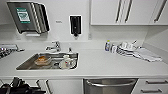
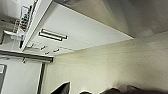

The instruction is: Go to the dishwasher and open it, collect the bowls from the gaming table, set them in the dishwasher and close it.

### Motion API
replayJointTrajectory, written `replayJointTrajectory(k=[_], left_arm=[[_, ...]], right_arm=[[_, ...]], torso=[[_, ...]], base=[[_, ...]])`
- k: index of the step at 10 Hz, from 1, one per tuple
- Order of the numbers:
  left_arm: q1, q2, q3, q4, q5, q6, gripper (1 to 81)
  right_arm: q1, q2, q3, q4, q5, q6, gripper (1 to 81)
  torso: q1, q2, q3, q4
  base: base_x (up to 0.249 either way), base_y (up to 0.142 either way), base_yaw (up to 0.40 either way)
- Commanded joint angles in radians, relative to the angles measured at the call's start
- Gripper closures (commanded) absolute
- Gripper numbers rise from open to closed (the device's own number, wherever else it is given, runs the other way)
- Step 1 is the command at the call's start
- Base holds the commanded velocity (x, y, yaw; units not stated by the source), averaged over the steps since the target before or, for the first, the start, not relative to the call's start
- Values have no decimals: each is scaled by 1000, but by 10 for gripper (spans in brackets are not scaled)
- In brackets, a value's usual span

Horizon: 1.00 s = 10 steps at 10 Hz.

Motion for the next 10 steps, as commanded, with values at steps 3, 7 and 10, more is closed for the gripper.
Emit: replayJointTrajectory(k=[3,7,10], left_arm=[[-85,1,4,-1,10,-4,10],[-86,15,4,4,16,-4,10],[-86,12,-13,4,18,-2,10]], right_arm=[[164,32,-176,43,-67,520,10],[274,32,-219,46,19,714,10],[329,31,-238,44,28,883,10]], torso=[[0,0,0,0],[0,0,0,0],[1,0,-1,0]], base=[[0,0,0],[0,0,0],[0,0,0]])
